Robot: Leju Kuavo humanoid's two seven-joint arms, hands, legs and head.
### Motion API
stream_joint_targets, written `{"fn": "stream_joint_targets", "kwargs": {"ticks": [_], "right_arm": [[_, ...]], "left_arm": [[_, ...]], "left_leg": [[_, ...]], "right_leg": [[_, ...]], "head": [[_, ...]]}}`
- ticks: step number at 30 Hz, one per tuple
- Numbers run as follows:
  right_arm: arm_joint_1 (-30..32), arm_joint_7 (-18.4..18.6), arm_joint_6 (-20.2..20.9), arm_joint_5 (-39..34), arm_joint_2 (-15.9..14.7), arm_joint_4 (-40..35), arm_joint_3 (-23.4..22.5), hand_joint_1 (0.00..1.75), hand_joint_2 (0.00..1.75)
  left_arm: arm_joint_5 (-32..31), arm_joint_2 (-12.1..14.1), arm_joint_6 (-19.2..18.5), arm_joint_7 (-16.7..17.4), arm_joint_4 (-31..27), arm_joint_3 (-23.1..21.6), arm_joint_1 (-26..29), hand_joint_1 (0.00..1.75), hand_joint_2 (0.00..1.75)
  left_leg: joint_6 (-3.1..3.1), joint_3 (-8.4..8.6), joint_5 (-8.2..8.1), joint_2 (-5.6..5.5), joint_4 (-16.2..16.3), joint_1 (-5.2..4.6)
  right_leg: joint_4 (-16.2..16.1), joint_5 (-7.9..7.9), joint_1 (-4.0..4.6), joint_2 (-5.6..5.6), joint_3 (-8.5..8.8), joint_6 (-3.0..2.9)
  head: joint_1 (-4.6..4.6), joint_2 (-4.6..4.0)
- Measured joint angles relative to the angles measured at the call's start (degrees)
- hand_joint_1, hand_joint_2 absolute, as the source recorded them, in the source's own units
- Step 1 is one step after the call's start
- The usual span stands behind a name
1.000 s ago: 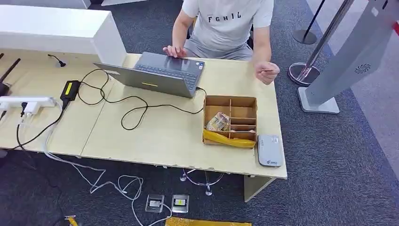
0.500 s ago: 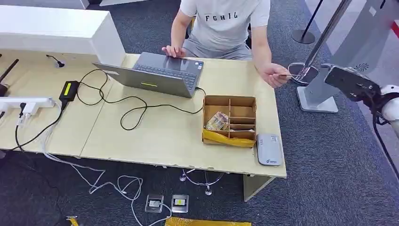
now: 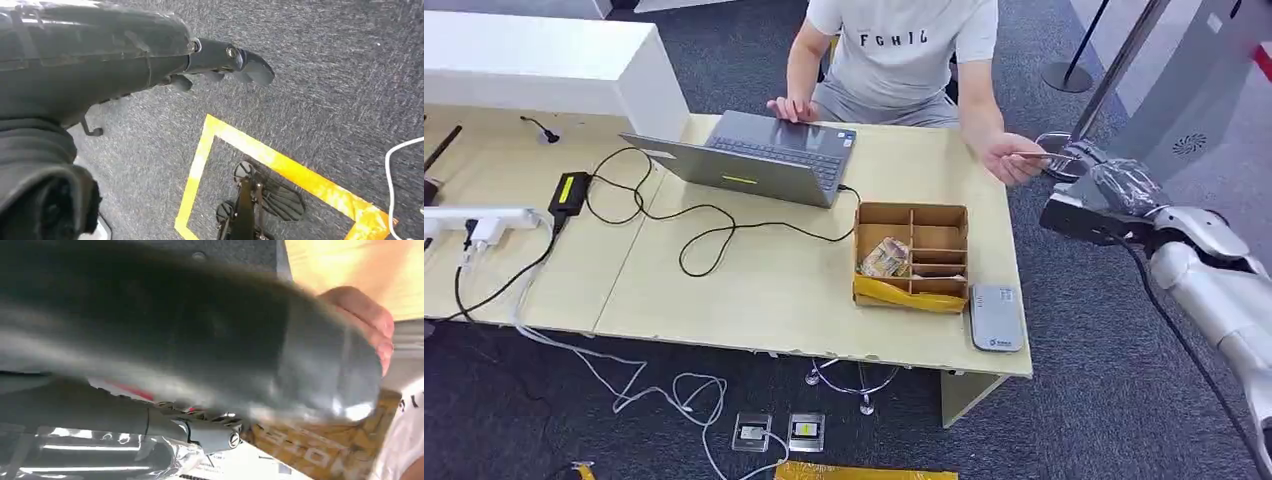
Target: Pass the card to the sensor for recognition and then transmit it.
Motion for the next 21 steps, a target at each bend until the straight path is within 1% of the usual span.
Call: {"fn": "stream_joint_targets", "kwargs": {"ticks": [7,21], "right_arm": [[0.63,0.02,-0.35,-0.22,0.96,2.71,2.12,0.00,1.75],[1.47,2.38,-1.25,0.46,1.27,4.24,2.93,0.00,1.75]], "left_arm": [[-0.50,-0.11,-0.44,0.00,0.00,-0.52,0.03,0.00,0.00],[-1.01,-0.11,-0.98,0.00,0.00,-1.42,0.02,0.00,0.00]], "left_leg": [[0.00,0.00,0.00,0.02,0.00,0.00],[0.00,0.01,0.00,0.08,0.01,0.00]], "right_leg": [[0.00,0.00,0.00,0.00,-0.01,0.00],[0.00,0.00,0.00,0.04,-0.02,0.00]], "head": [[0.00,-0.02],[0.00,-0.02]]}}
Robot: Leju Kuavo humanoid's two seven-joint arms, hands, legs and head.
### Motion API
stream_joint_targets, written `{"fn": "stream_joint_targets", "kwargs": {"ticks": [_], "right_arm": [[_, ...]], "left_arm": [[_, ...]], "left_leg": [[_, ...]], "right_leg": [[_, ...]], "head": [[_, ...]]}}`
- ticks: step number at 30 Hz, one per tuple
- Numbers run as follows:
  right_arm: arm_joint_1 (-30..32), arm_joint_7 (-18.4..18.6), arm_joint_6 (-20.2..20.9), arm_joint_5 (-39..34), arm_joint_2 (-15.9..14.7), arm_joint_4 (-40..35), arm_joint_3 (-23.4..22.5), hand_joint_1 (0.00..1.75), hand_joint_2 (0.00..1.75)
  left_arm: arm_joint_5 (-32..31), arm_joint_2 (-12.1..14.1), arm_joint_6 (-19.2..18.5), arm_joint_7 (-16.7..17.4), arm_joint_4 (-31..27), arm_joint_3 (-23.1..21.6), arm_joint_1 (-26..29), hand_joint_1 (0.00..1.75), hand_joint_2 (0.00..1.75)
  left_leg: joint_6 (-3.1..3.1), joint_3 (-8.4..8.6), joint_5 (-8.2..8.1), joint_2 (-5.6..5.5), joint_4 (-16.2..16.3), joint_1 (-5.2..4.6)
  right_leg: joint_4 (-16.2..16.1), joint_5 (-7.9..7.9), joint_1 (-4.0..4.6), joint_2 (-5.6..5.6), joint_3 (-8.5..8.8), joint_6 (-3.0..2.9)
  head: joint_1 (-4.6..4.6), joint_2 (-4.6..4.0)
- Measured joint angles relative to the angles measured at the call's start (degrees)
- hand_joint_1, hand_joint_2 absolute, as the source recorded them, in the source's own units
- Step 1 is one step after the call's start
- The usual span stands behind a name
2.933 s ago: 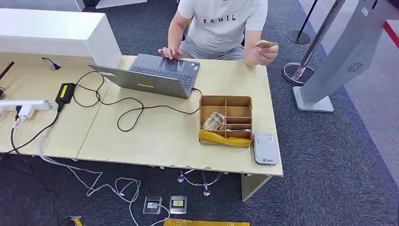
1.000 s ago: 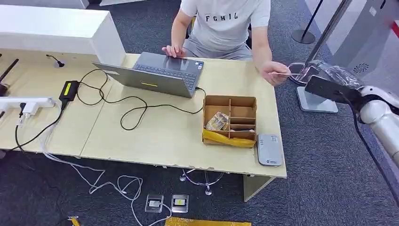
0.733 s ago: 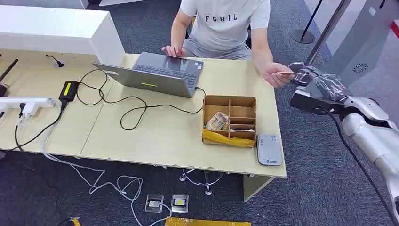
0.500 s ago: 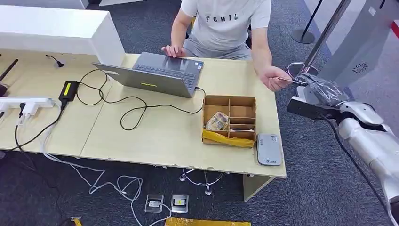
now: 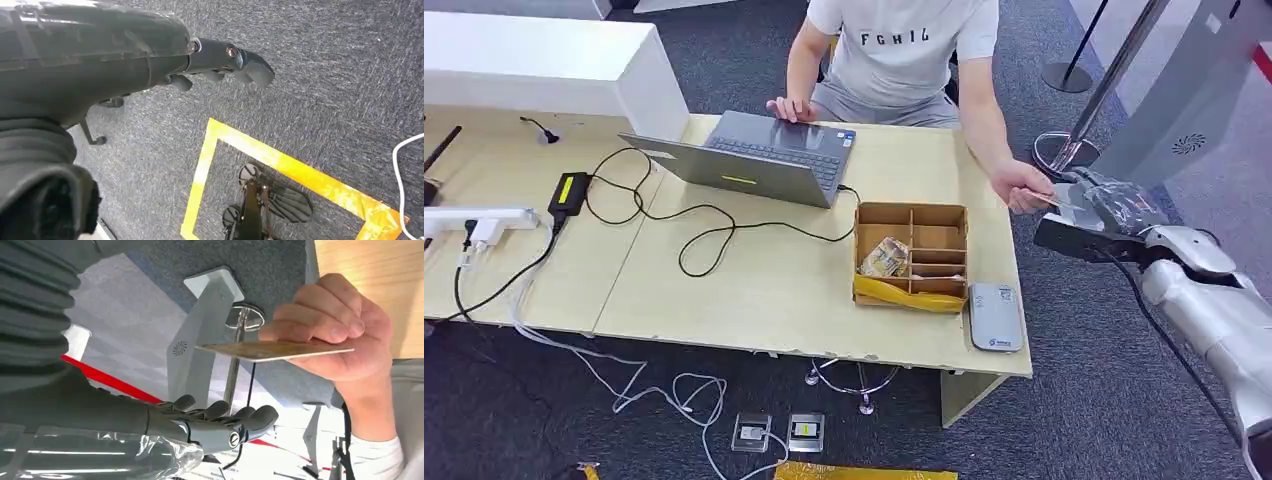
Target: Pass the card to the sensor for recognition and then transmit it.
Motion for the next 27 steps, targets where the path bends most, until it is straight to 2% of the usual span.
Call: {"fn": "stream_joint_targets", "kwargs": {"ticks": [6,13,19,20,21,27], "right_arm": [[0.17,0.22,-1.03,0.63,0.02,0.02,-0.17,0.00,1.75],[0.16,0.26,-4.07,2.30,0.57,0.02,-1.01,0.00,1.75],[0.18,0.00,-4.48,2.93,1.49,0.04,-1.88,0.00,1.75],[0.18,0.00,-4.48,2.93,1.55,0.04,-1.88,1.47,1.75],[0.19,-0.02,-4.50,2.93,1.64,0.04,-1.88,1.75,1.75],[0.17,-0.94,-4.68,3.76,2.34,0.46,-2.34,1.75,1.75]], "left_arm": [[0.00,0.00,-0.02,0.00,0.00,-0.37,0.00,0.00,0.00],[0.02,0.00,0.11,0.00,0.00,-1.05,0.00,0.00,0.00],[0.04,-0.02,0.31,0.00,0.00,-1.42,-0.01,0.00,0.00],[0.04,-0.02,0.33,0.00,0.00,-1.44,-0.01,0.00,0.00],[0.04,-0.02,0.35,0.00,0.00,-1.44,-0.01,0.00,0.00],[0.20,-0.02,0.63,0.00,0.00,-1.57,-0.01,0.00,0.00]], "left_leg": [[0.00,0.00,0.00,0.00,0.00,0.00],[0.00,-0.01,0.00,0.00,0.00,0.00],[0.00,0.00,0.00,0.00,0.00,0.00],[0.00,0.00,0.00,0.00,0.00,0.00],[0.00,-0.01,0.00,0.00,0.00,0.00],[0.00,0.00,0.00,0.01,0.00,0.00]], "right_leg": [[0.00,0.00,0.00,0.00,0.00,0.00],[0.00,0.00,0.00,0.00,0.01,0.00],[0.00,0.00,0.00,-0.01,0.01,0.00],[0.00,0.00,0.00,-0.01,0.01,0.00],[0.00,0.00,0.00,0.00,0.01,0.00],[0.00,0.00,0.00,0.01,0.01,0.00]], "head": [[0.00,0.00],[0.00,0.00],[-0.02,0.00],[0.00,0.00],[0.00,0.00],[0.00,0.02]]}}
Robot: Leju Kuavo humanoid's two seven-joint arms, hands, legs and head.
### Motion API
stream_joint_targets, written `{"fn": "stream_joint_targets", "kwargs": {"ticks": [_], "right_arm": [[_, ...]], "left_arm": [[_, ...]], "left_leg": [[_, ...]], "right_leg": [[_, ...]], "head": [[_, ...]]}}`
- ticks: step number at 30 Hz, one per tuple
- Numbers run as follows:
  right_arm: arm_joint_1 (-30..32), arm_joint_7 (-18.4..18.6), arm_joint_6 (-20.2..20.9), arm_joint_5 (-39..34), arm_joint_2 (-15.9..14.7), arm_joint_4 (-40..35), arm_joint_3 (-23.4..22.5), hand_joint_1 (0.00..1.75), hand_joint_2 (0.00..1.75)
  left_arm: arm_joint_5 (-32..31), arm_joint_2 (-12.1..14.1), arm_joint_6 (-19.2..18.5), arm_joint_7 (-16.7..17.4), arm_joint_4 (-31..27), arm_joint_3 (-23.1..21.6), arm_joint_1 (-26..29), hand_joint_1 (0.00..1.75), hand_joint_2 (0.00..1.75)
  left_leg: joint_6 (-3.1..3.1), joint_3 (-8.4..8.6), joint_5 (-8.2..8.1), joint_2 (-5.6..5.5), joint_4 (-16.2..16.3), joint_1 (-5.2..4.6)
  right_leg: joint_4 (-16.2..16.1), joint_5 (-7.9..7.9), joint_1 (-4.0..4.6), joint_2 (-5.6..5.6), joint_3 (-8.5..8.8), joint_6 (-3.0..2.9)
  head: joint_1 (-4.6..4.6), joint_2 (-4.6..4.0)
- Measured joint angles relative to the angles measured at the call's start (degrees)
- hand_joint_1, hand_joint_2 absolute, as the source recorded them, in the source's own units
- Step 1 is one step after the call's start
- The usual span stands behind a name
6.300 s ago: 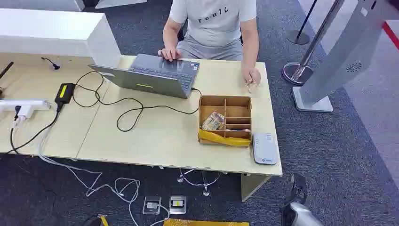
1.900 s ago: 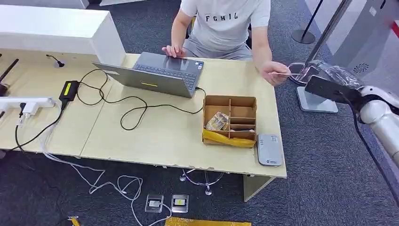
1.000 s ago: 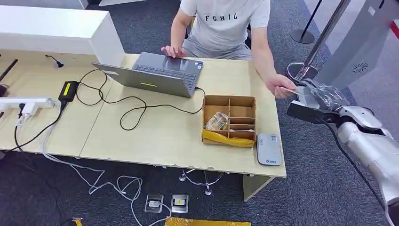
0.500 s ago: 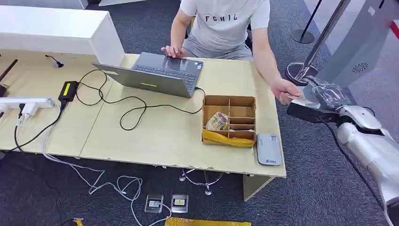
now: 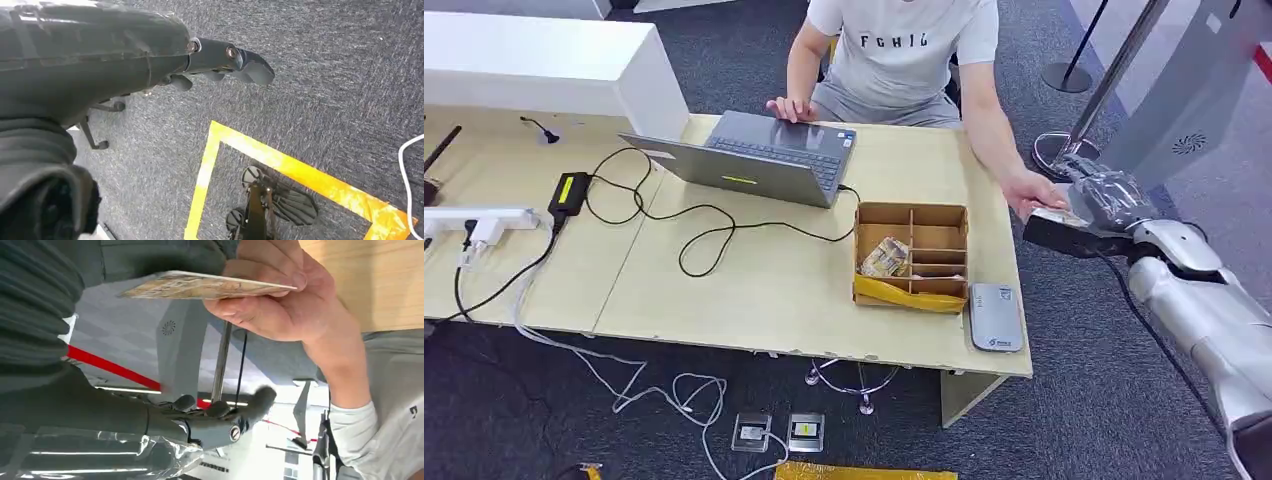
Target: Pass the card to the sensor for recognition and then transmit it.
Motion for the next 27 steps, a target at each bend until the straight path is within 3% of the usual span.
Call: {"fn": "stream_joint_targets", "kwargs": {"ticks": [27], "right_arm": [[0.31,-0.57,-1.81,2.14,1.75,2.03,-1.09,1.75,1.75]], "left_arm": [[0.02,-0.02,0.24,0.15,0.00,-0.92,0.00,0.00,0.00]], "left_leg": [[0.00,0.01,0.00,0.01,0.00,0.00]], "right_leg": [[0.00,0.00,0.00,0.02,-0.01,0.00]], "head": [[0.00,-0.02]]}}
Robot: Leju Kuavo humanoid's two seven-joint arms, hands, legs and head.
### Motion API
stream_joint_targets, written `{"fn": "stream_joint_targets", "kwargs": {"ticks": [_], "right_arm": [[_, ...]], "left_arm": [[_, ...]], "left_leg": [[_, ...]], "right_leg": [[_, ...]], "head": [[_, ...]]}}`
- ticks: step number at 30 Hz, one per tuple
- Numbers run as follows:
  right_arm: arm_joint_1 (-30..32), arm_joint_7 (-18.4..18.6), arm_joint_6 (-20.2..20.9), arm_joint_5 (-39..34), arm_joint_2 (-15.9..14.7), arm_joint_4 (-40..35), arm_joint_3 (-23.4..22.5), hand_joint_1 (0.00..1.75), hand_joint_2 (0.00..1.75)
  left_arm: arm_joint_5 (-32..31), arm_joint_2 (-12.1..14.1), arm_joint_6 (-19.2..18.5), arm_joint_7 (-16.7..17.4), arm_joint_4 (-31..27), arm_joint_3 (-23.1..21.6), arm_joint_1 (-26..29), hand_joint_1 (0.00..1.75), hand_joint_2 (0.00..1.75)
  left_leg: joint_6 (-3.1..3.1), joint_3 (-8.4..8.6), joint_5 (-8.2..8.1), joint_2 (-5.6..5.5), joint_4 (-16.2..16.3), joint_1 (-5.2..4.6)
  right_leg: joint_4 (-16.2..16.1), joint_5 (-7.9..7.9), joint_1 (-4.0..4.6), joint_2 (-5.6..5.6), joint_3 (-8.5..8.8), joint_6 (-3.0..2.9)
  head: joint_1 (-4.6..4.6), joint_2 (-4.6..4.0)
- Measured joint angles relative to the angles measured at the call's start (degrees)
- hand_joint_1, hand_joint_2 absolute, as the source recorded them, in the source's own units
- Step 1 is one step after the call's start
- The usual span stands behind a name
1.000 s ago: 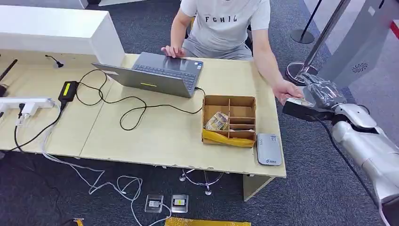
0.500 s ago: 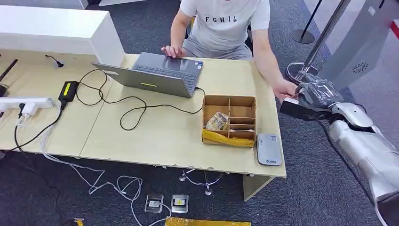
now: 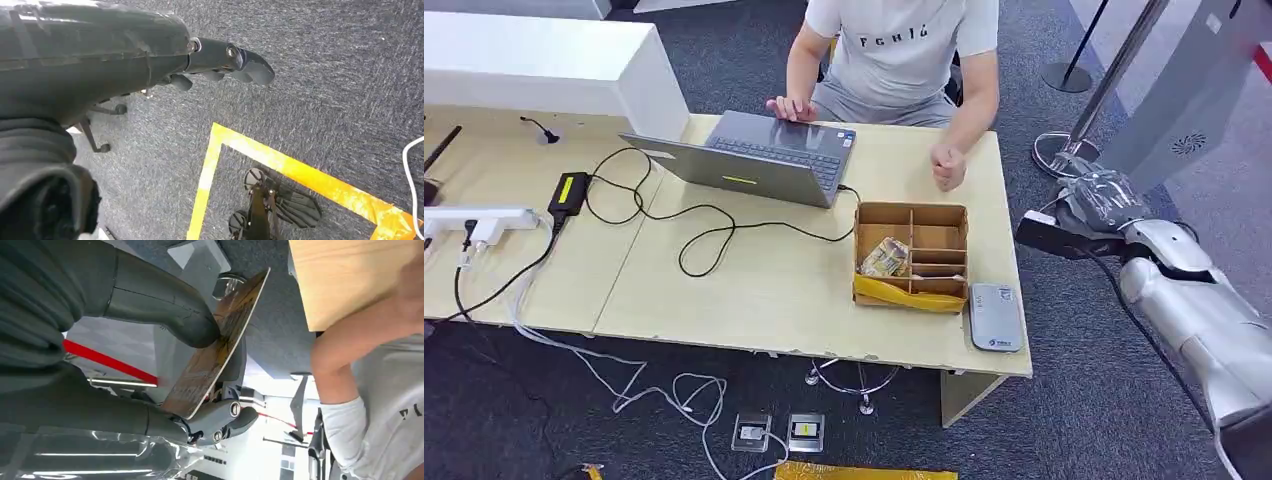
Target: Pass the card to the sensor for recognition and then transmit it.
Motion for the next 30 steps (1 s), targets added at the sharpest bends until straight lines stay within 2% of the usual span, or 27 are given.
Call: {"fn": "stream_joint_targets", "kwargs": {"ticks": [14,24,30], "right_arm": [[5.69,-0.70,-2.21,-3.74,-0.08,0.20,-2.45,1.75,1.75],[12.29,2.34,-2.21,-4.68,-1.22,-7.45,-5.68,1.75,1.75],[14.87,4.26,-0.96,-3.76,-2.01,-12.09,-5.99,1.75,1.75]], "left_arm": [[1.03,-0.70,2.19,0.77,0.00,-0.18,0.02,0.00,0.00],[1.66,-0.98,2.38,1.03,0.00,-0.18,0.01,0.00,0.00],[2.16,-1.07,2.38,1.05,0.00,-0.18,0.01,0.00,0.00]], "left_leg": [[0.00,0.02,-0.01,0.15,0.00,0.00],[-0.02,0.03,-0.03,0.20,0.00,0.01],[-0.02,0.03,-0.03,0.21,-0.01,0.01]], "right_leg": [[-0.01,0.01,0.00,0.17,-0.04,0.00],[0.00,0.02,0.01,0.21,-0.04,-0.01],[0.00,0.02,0.01,0.22,-0.03,-0.01]], "head": [[0.00,0.00],[0.00,0.02],[0.00,0.00]]}}
